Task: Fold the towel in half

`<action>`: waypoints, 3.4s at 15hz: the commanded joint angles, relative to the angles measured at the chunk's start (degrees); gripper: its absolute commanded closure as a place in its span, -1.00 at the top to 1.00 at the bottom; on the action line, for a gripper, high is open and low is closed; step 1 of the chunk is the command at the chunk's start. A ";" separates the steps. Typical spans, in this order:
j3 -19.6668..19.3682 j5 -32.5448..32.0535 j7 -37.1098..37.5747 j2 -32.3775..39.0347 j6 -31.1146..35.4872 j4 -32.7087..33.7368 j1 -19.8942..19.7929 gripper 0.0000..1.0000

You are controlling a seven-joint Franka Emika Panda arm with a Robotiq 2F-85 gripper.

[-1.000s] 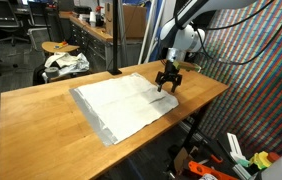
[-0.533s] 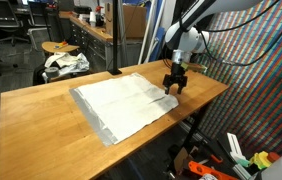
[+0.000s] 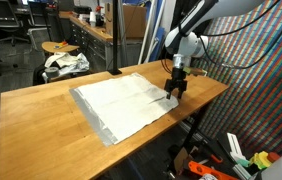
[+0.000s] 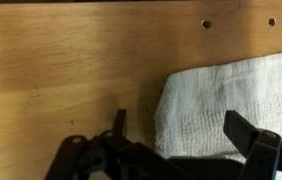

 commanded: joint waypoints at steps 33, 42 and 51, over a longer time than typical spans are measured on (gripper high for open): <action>1.83 2.71 -4.57 -5.80 -1.26 -2.46 0.61 0.37; 1.78 2.31 -3.54 -2.30 3.73 -2.55 0.06 1.00; 1.19 -2.61 -3.24 -1.00 -0.78 -1.63 -0.04 -0.28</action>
